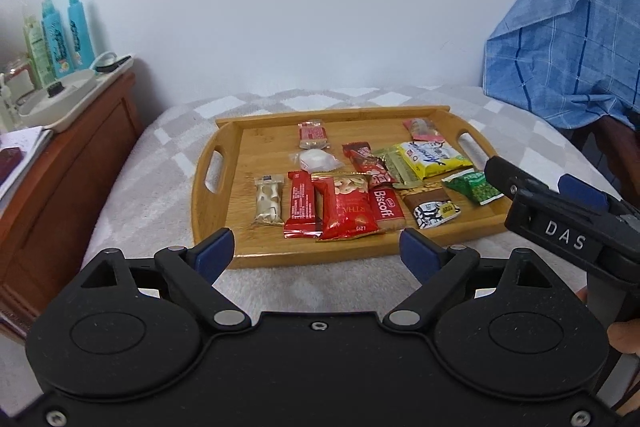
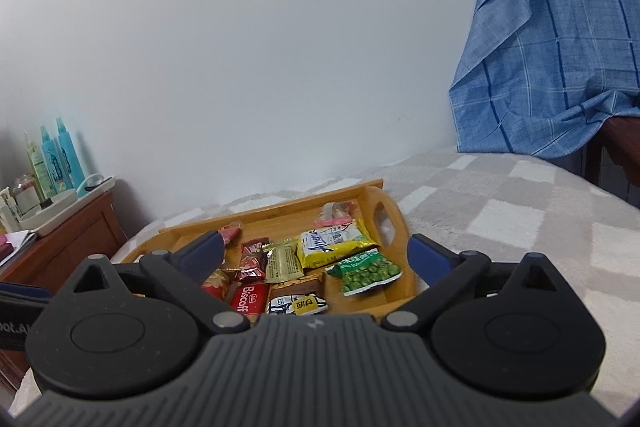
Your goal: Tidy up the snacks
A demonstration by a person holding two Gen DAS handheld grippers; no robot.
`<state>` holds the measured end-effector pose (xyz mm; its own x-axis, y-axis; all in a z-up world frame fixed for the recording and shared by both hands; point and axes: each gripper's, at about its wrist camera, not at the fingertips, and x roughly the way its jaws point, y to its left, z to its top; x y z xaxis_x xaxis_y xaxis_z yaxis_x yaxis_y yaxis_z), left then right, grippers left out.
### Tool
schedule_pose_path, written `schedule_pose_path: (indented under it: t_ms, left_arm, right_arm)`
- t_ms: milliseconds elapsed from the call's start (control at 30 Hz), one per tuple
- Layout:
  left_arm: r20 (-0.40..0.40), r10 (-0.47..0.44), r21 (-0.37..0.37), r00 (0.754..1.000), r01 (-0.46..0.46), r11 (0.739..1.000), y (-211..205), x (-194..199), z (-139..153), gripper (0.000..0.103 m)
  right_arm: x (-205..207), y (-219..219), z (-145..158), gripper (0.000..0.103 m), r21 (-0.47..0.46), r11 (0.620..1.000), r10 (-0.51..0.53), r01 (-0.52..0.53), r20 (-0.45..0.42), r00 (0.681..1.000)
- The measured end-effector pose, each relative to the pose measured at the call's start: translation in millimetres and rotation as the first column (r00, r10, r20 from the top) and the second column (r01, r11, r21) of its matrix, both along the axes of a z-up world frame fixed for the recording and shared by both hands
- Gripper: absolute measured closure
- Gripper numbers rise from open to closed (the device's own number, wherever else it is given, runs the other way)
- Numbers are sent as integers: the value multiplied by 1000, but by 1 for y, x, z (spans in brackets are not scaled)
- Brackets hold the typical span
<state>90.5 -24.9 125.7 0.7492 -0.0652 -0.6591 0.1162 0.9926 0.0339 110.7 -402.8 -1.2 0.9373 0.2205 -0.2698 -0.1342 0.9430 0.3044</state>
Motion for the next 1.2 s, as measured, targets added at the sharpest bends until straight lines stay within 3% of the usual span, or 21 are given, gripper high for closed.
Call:
schedule_pose_path:
  t_ms: [333, 467, 667, 900, 1200]
  left_arm:
    - [49, 30, 9, 998, -30, 999, -1, -59, 19, 10]
    - [45, 53, 19, 998, -54, 998, -1, -79, 12, 9]
    - [19, 58, -18, 998, -58, 998, 0, -102, -5, 10]
    - [19, 71, -11, 997, -71, 997, 0, -114, -36, 9]
    - [-62, 109, -38, 992, -111, 993, 12, -104, -89, 9]
  right_arm:
    - [-34, -12, -7, 0, 17, 1000, 16, -16, -10, 1000]
    - [-48, -9, -8, 0, -37, 999, 24, -23, 12, 1000]
    - [-69, -14, -15, 0, -111, 993, 49, -46, 25, 998]
    - [-88, -22, -53, 0, -171, 983, 52, -62, -67, 996]
    - [-90, -14, -78, 0, -187, 979, 49, -76, -143, 989]
